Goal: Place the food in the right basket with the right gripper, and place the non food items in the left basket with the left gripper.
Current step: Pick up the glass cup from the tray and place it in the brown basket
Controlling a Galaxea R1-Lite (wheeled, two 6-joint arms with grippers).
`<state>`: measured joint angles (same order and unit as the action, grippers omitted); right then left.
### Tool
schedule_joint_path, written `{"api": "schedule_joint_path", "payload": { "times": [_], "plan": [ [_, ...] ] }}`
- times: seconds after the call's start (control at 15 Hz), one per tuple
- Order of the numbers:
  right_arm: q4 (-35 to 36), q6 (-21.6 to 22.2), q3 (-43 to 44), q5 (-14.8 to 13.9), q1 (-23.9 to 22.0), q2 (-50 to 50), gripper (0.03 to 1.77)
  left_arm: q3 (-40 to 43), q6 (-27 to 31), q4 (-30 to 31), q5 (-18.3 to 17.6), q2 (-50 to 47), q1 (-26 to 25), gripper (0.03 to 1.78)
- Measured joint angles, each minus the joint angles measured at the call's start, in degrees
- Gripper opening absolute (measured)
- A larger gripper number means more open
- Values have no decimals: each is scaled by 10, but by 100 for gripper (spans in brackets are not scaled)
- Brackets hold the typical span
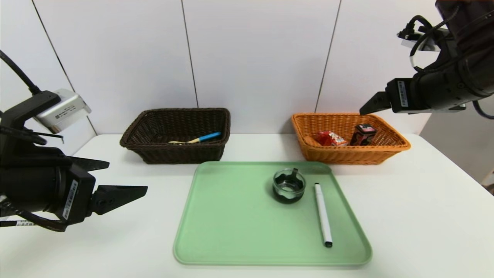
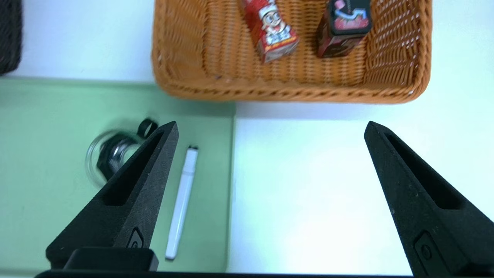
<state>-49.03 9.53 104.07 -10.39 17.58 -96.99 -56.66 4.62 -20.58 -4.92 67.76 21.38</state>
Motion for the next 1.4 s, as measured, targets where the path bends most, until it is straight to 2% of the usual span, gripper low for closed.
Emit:
{"api": "schedule_joint_path", "payload": {
  "times": [0.2,0.33,0.53,0.67,0.8,0.87,1.13,1.27,1.4],
  "plan": [
    [1,14,-49,0,20,46,168,-31,-13,-5,27,37,23,169],
    [1,28,-62,13,23,63,169,-65,-46,-8,74,72,60,169],
    [0,11,-76,78,25,92,169,-119,-100,-10,154,136,118,169],
    [0,-43,-97,105,24,112,169,-140,-140,-6,181,174,162,169],
    [1,-106,-123,110,26,130,169,-152,-169,1,190,213,194,169],
    [2,-121,-129,110,27,135,169,-162,-179,5,197,235,206,169],
    [3,-122,-138,109,29,141,169,-234,-208,6,245,324,248,169],
    [4,-120,-143,109,28,140,169,-280,-232,-2,259,366,267,169],
    [4,-119,-152,108,28,140,169,-332,-264,-11,288,415,289,169]
  ]
}}
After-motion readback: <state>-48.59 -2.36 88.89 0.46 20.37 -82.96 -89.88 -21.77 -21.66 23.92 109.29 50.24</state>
